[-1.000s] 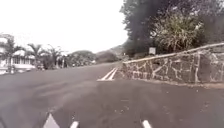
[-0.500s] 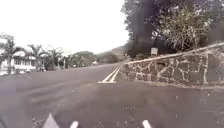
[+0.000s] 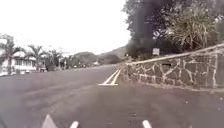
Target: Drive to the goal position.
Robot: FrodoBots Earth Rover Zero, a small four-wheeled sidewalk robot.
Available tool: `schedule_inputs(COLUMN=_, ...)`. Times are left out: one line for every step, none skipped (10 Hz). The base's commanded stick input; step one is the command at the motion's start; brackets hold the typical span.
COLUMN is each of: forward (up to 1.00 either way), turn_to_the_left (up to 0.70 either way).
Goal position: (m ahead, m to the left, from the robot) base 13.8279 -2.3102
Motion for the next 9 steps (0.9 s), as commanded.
schedule_inputs(forward=0.50, turn_to_the_left=0.00)
schedule_inputs(forward=0.50, turn_to_the_left=0.00)
schedule_inputs(forward=0.50, turn_to_the_left=0.50)
schedule_inputs(forward=0.50, turn_to_the_left=0.50)
schedule_inputs(forward=0.50, turn_to_the_left=0.50)
schedule_inputs(forward=0.50, turn_to_the_left=0.00)
schedule_inputs(forward=0.50, turn_to_the_left=0.00)
schedule_inputs(forward=0.50, turn_to_the_left=0.00)
schedule_inputs(forward=0.50, turn_to_the_left=0.00)
